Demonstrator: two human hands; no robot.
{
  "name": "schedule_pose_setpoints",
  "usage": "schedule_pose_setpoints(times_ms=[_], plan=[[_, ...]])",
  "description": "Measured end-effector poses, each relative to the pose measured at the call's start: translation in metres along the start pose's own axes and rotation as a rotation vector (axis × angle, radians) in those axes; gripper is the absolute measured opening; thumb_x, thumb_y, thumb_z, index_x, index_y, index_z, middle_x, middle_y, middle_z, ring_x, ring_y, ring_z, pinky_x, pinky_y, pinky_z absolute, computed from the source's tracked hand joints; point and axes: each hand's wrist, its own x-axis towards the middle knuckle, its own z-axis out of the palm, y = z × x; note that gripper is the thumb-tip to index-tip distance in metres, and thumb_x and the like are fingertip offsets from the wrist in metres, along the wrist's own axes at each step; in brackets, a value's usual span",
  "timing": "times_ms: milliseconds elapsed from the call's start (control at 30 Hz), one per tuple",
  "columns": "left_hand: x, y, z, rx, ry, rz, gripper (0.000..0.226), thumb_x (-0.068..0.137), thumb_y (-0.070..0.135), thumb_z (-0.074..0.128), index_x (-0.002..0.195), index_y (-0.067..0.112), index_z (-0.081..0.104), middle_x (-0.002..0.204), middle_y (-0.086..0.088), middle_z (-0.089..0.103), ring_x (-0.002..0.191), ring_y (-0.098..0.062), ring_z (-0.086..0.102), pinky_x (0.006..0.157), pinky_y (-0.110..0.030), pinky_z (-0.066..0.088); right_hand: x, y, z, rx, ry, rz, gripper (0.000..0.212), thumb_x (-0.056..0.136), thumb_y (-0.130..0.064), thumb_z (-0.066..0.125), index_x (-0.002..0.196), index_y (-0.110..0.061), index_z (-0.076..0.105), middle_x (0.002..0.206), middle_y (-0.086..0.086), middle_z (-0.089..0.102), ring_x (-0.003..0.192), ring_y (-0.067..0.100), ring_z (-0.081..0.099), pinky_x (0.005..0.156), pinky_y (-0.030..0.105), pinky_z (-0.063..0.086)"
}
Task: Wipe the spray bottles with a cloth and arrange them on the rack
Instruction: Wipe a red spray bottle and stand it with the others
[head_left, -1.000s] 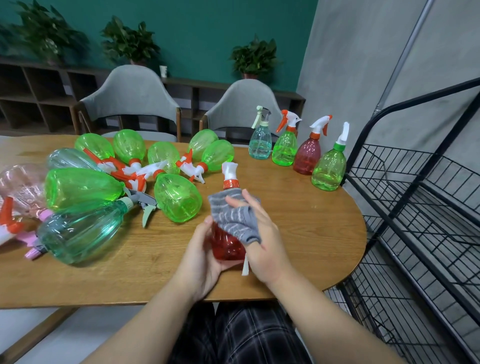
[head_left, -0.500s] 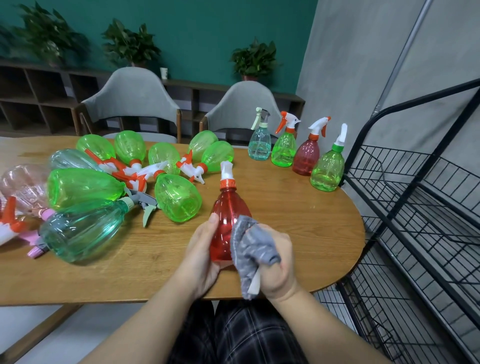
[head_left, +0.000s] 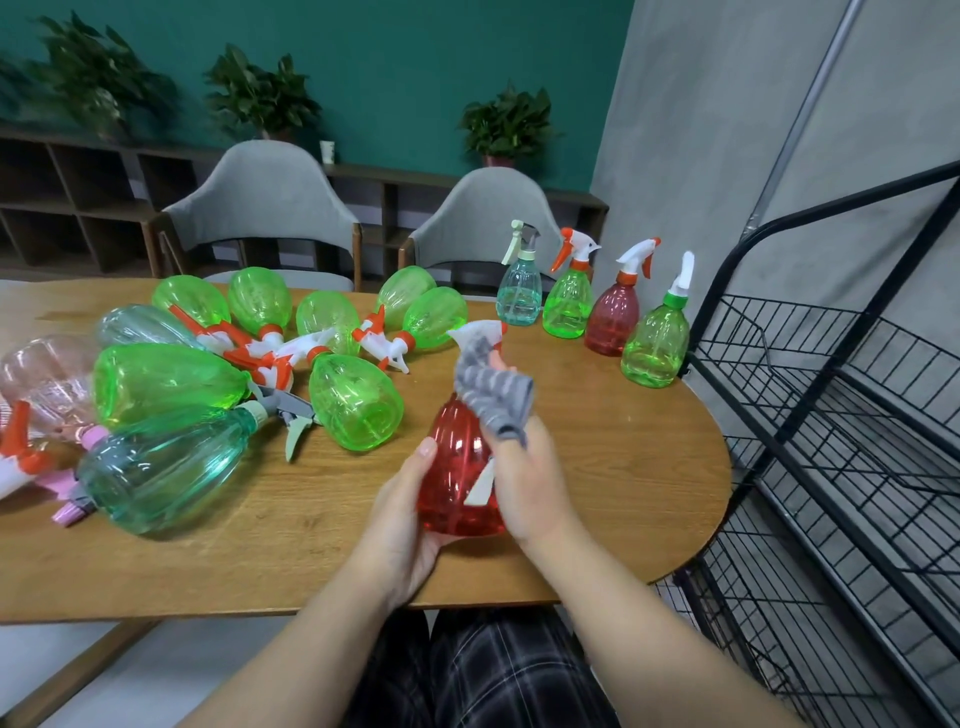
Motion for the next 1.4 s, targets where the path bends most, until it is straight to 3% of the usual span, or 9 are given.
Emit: schedule_pose_setpoints(times_ms=[133, 300, 433, 600, 700, 800, 900, 1033, 1400], plan=[[0.000, 0.002, 0.000, 0.001, 0.001, 0.009, 0.048, 0.080, 0.044, 0.053, 0.118, 0.019, 0.066, 0.115, -0.009, 0.072, 0.099, -0.022, 0.071, 0.077, -0.049, 0.058, -0.007, 0.012, -0.009, -0.257, -0.131, -0.173, 0.047, 0.090, -0.019, 0.048, 0.129, -0.045, 0.041, 0.128, -0.054, 0.032, 0.140, -0.008, 0.018, 0.113, 0.016, 0.017], [0.000, 0.003, 0.000, 0.054, -0.039, -0.012, 0.050, 0.082, 0.046, 0.048, 0.122, 0.019, 0.063, 0.118, -0.012, 0.070, 0.102, -0.022, 0.069, 0.072, -0.041, 0.059, -0.023, 0.021, -0.016, -0.241, -0.197, -0.244, 0.052, 0.072, -0.006, 0.056, 0.116, -0.031, 0.065, 0.136, -0.031, 0.043, 0.138, 0.003, 0.035, 0.117, 0.030, 0.019], [-0.001, 0.005, -0.002, 0.004, -0.026, -0.055, 0.071, 0.081, 0.061, 0.049, 0.129, 0.010, 0.059, 0.123, -0.019, 0.066, 0.109, -0.028, 0.066, 0.083, -0.040, 0.059, -0.031, 0.024, -0.014, -0.200, -0.194, -0.318, 0.039, 0.085, -0.050, 0.052, 0.099, -0.020, 0.072, 0.120, -0.003, 0.065, 0.118, 0.013, 0.058, 0.114, 0.037, 0.025], [0.002, 0.001, -0.003, 0.010, 0.021, 0.009, 0.102, 0.043, 0.063, 0.090, 0.123, 0.006, 0.062, 0.122, -0.023, 0.065, 0.104, -0.031, 0.066, 0.079, -0.044, 0.060, -0.033, 0.011, -0.013, 0.185, -0.245, -0.240, 0.015, 0.080, -0.033, 0.062, 0.066, -0.027, 0.064, 0.070, -0.012, 0.062, 0.067, 0.011, 0.060, 0.073, 0.032, 0.047], [0.002, 0.004, -0.004, -0.068, -0.045, -0.016, 0.101, 0.032, 0.059, 0.094, 0.116, 0.010, 0.065, 0.107, -0.017, 0.072, 0.086, -0.025, 0.073, 0.059, -0.039, 0.060, -0.016, -0.011, -0.019, 0.751, 0.111, 0.232, 0.018, 0.059, -0.021, 0.071, 0.055, -0.019, 0.054, 0.062, 0.001, 0.052, 0.061, 0.017, 0.054, 0.068, 0.029, 0.046], [-0.001, 0.005, -0.005, -0.110, -0.054, -0.025, 0.105, 0.028, 0.058, 0.094, 0.118, 0.012, 0.062, 0.102, -0.016, 0.074, 0.082, -0.026, 0.074, 0.055, -0.038, 0.060, 0.004, -0.020, -0.022, 0.753, 0.466, 0.387, 0.025, 0.091, -0.018, 0.050, 0.066, -0.014, 0.052, 0.059, 0.001, 0.058, 0.059, 0.016, 0.056, 0.069, 0.030, 0.044], [-0.003, 0.005, -0.003, -0.123, -0.054, -0.026, 0.093, 0.040, 0.057, 0.091, 0.117, 0.012, 0.063, 0.100, -0.015, 0.074, 0.080, -0.025, 0.074, 0.058, -0.040, 0.061, 0.006, -0.020, -0.013, 0.401, 0.228, 0.226, 0.027, 0.094, -0.014, 0.051, 0.068, -0.017, 0.056, 0.055, -0.010, 0.060, 0.056, 0.005, 0.056, 0.066, 0.025, 0.043], [-0.003, 0.005, -0.001, -0.089, -0.031, -0.017, 0.048, 0.078, 0.046, 0.053, 0.115, 0.019, 0.064, 0.101, -0.005, 0.075, 0.085, -0.016, 0.073, 0.069, -0.039, 0.061, -0.003, 0.005, 0.001, -0.261, -0.231, -0.111, 0.048, 0.084, -0.013, 0.044, 0.130, -0.023, 0.056, 0.134, -0.027, 0.045, 0.138, 0.003, 0.031, 0.113, 0.018, 0.021], [-0.001, 0.010, -0.009, -0.150, -0.041, -0.086, 0.072, 0.075, 0.064, 0.054, 0.111, 0.004, 0.073, 0.121, -0.022, 0.066, 0.103, -0.028, 0.069, 0.088, -0.041, 0.057, -0.036, 0.019, -0.004, -0.110, -0.231, -0.261, 0.028, 0.075, -0.022, 0.056, 0.099, -0.022, 0.071, 0.123, -0.014, 0.060, 0.124, 0.010, 0.052, 0.112, 0.036, 0.029]])
